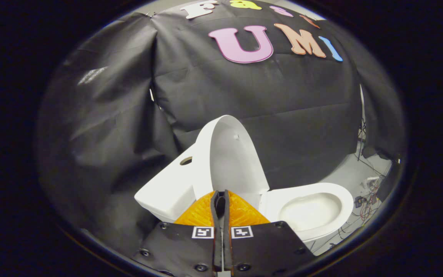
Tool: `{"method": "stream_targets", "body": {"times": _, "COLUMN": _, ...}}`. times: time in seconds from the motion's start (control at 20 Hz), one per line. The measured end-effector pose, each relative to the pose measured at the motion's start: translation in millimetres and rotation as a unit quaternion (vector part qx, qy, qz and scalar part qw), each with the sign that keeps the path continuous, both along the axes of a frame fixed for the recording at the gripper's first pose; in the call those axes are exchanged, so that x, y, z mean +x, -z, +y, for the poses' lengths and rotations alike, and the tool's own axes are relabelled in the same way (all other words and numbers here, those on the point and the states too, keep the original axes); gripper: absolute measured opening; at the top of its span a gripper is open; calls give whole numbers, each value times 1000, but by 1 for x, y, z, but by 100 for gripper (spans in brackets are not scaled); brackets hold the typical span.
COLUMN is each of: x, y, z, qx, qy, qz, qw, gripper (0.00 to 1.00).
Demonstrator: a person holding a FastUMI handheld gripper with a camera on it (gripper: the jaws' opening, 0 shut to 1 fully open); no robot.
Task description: Open the toilet lid.
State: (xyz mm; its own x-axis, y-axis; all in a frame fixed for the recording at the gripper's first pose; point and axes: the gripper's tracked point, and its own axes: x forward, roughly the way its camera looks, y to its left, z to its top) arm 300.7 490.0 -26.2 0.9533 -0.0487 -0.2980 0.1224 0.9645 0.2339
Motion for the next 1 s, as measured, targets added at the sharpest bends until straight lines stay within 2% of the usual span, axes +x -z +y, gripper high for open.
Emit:
{"method": "stream_targets", "body": {"times": 0.25, "x": 2, "y": 1, "z": 5, "qx": -19, "qy": -2, "qz": -8, "qw": 1000, "gripper": 2}}
{"method": "stream_targets", "body": {"times": 0.4, "x": -1, "y": -1, "z": 12, "qx": -33, "qy": -31, "qz": -13, "qw": 999, "gripper": 2}}
{"method": "stream_targets", "body": {"times": 0.5, "x": -6, "y": -3, "z": 8, "qx": -38, "qy": -42, "qz": -22, "qw": 998, "gripper": 19}}
{"method": "stream_targets", "body": {"times": 0.75, "x": -25, "y": -17, "z": 12, "qx": 20, "qy": -91, "qz": -80, "qw": 992, "gripper": 19}}
{"method": "stream_targets", "body": {"times": 0.85, "x": -29, "y": -23, "z": 8, "qx": 19, "qy": -93, "qz": -93, "qw": 991, "gripper": 17}}
{"method": "stream_targets", "body": {"times": 0.95, "x": -46, "y": -35, "z": 0, "qx": 8, "qy": -95, "qz": -103, "qw": 990, "gripper": 27}}
{"method": "stream_targets", "body": {"times": 1.0, "x": -55, "y": -40, "z": -2, "qx": 5, "qy": -105, "qz": -110, "qw": 988, "gripper": 27}}
